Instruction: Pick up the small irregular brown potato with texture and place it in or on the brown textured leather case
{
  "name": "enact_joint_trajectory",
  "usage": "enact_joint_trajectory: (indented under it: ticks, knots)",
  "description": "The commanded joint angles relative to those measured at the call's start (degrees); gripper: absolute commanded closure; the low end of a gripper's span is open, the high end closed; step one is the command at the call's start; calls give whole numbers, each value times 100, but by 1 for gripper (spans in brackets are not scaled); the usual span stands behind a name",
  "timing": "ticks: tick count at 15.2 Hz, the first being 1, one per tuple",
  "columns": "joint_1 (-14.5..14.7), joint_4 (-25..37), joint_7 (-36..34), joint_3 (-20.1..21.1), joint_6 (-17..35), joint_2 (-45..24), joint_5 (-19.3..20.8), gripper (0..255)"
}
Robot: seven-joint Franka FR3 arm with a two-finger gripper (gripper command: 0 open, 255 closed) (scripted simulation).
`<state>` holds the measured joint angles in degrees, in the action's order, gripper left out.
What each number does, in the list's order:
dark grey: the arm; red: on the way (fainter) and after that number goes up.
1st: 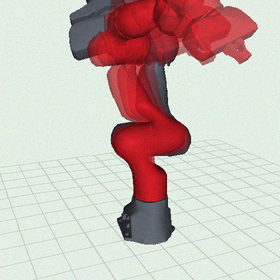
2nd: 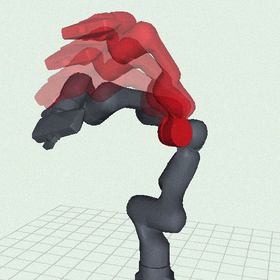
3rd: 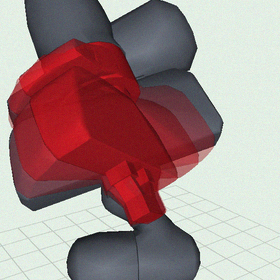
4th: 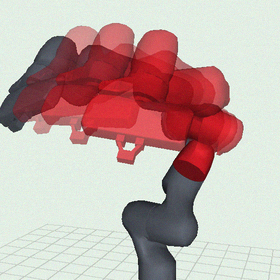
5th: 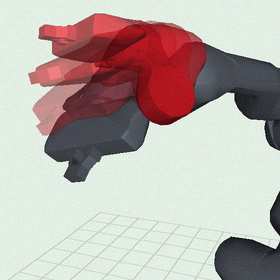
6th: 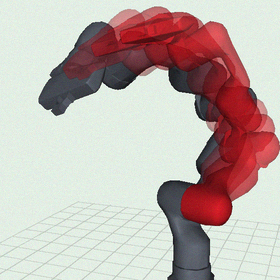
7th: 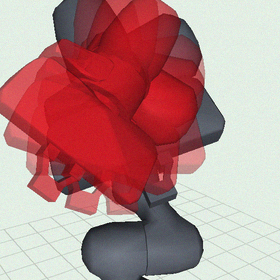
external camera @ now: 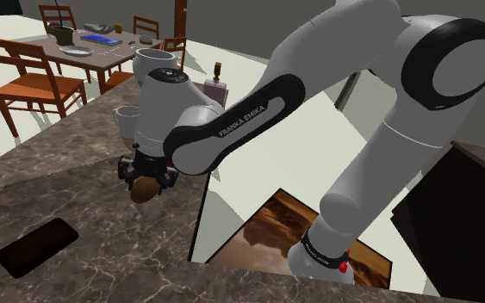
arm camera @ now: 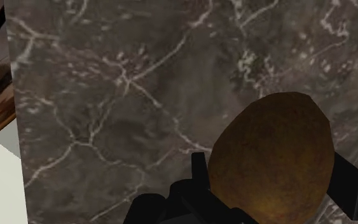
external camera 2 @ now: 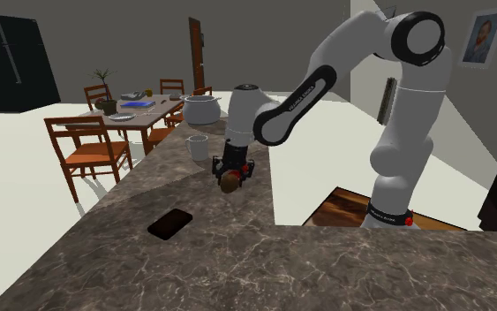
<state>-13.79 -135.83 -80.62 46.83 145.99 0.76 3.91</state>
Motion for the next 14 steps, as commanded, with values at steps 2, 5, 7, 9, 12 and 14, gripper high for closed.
enact_joint_trajectory:
  ticks: [2,5,7,9,12,14]
  knots:
    - [10,105,196,-10,-233,191,-261,255]
    - [39,198,379,-49,-470,399,-506,255]
    - [60,267,482,-82,-630,526,-643,255]
    - [81,341,573,-119,-792,644,-761,255]
    - [112,462,686,-179,-1036,805,-908,255]
    - [102,645,440,-52,-1084,631,-713,255]
